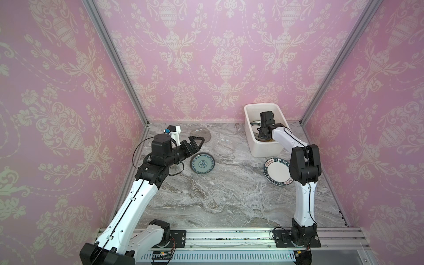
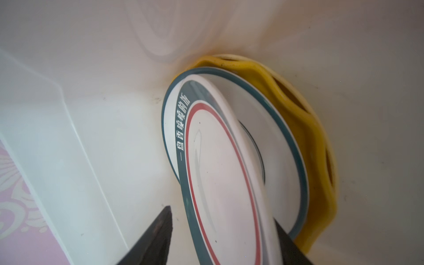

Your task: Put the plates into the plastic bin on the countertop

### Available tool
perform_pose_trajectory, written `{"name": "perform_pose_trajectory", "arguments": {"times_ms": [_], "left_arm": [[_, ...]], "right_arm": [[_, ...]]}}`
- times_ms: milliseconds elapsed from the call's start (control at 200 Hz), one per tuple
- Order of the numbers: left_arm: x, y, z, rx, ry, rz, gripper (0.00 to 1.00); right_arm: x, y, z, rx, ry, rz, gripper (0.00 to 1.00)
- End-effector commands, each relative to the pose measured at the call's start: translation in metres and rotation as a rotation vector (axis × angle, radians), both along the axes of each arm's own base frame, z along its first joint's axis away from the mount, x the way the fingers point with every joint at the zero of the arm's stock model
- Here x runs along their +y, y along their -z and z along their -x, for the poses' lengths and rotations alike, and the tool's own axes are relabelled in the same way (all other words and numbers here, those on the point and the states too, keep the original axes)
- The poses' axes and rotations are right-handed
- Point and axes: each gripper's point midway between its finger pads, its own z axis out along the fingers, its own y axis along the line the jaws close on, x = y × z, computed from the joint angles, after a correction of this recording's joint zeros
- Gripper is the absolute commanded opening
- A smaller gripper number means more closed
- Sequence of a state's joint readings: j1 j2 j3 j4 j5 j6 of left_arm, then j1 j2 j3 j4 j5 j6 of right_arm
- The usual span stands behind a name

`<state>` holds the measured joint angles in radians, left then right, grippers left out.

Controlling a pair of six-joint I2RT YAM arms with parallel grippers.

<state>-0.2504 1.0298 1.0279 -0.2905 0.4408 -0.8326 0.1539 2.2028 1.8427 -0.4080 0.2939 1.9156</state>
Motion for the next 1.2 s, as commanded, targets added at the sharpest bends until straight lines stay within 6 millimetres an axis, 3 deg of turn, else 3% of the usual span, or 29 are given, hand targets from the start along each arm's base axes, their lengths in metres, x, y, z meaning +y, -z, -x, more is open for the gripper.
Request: {"name": "perform_pose_trajectory", "arguments": {"times_ms": [0,585,841,866,1191], "left_arm": [[0.002,0.005,0.007,0.034,0.004,0.012,0.99],[0.001,0.019,-0.005,0.079,-0.002,0.008,0.99],[-0.001,0.021,-0.007,0.103,0.011,0.002,0.99],[-0.002,0.022,-0.007,0.108,0.015,0.001,0.99],[-0.005,0.006,-0.006,0.080,0.058,-0.031,0.99]], "right_arm": [[0.004,0.012,-0.003,0.048,-0.017,-0.038,0.63],[-0.006,0.043,-0.008,0.112,-0.042,-0.064,0.73],[-0.019,0.036,-0.012,0.102,-0.088,-0.038,0.94],[-0.020,0.035,-0.011,0.102,-0.092,-0.036,0.99],[-0.029,0.005,0.004,0.113,-0.136,-0.008,1.00]]}}
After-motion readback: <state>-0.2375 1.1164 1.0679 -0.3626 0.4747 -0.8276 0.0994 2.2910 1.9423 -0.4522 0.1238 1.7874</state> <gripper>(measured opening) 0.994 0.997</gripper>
